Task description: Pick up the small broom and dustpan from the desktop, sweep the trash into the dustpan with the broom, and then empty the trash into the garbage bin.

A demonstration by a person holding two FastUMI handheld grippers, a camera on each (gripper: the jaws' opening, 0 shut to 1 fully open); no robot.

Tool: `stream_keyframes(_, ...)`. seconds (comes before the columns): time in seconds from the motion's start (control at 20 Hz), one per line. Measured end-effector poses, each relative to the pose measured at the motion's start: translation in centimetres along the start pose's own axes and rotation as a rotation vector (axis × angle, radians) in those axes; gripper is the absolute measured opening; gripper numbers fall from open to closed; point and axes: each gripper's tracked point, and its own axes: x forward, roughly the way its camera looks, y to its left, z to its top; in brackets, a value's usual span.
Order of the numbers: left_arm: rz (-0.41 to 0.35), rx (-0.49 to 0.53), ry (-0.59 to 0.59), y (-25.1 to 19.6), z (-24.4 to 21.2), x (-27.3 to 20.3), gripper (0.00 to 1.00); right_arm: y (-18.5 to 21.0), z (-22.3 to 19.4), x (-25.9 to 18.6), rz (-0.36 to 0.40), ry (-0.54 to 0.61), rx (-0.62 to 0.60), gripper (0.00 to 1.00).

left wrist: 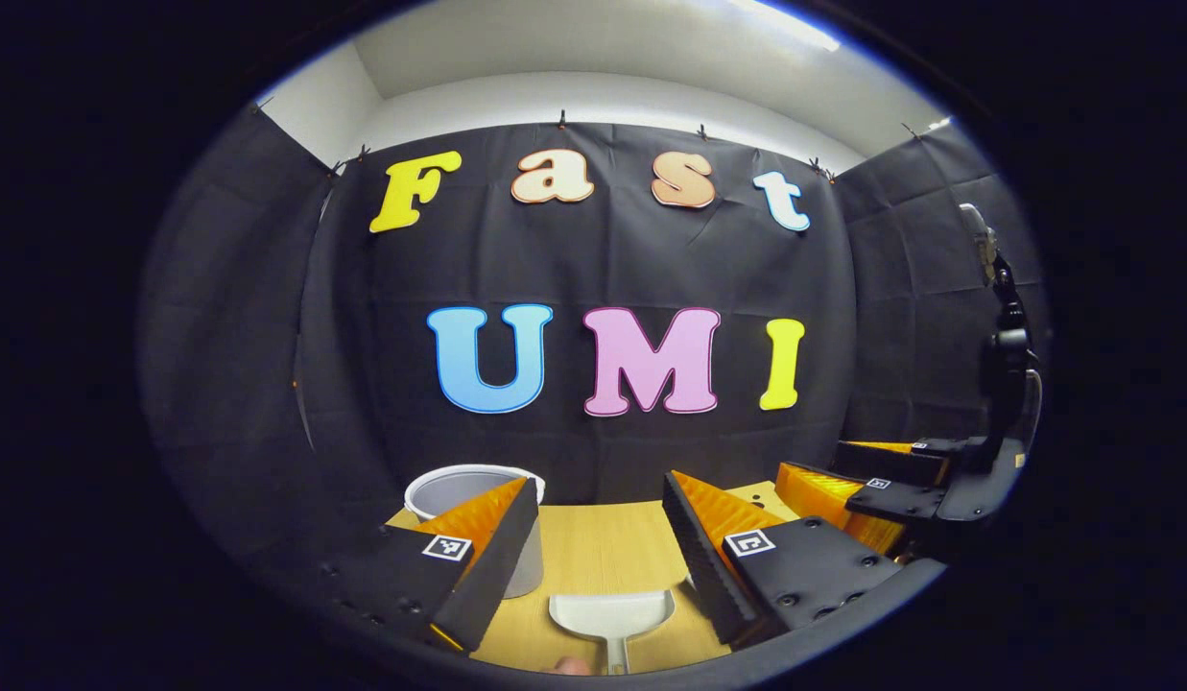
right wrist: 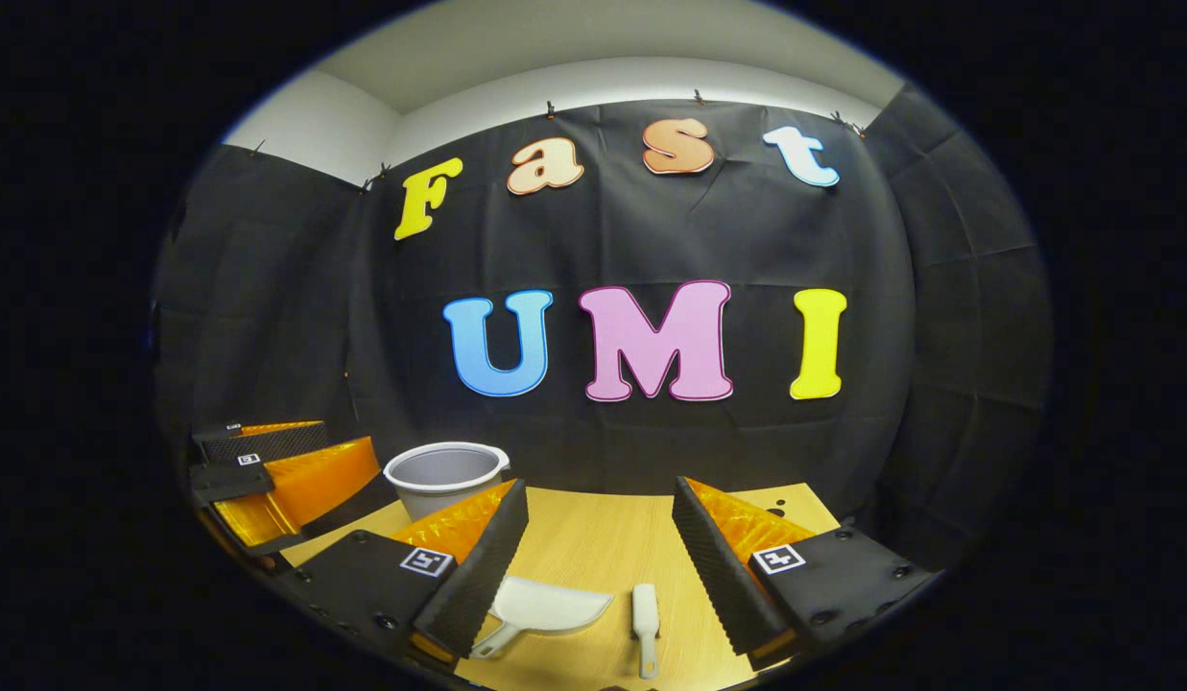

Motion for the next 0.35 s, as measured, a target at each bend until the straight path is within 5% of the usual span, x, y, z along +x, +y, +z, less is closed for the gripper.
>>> stream_keyframes(0.35, 0.004, -0.054, 0.015, 0.27, -0.12, -0.03, 0.78, -0.12, -0.16, -0.02, -0.014, -0.002, -0.029, 0.91)
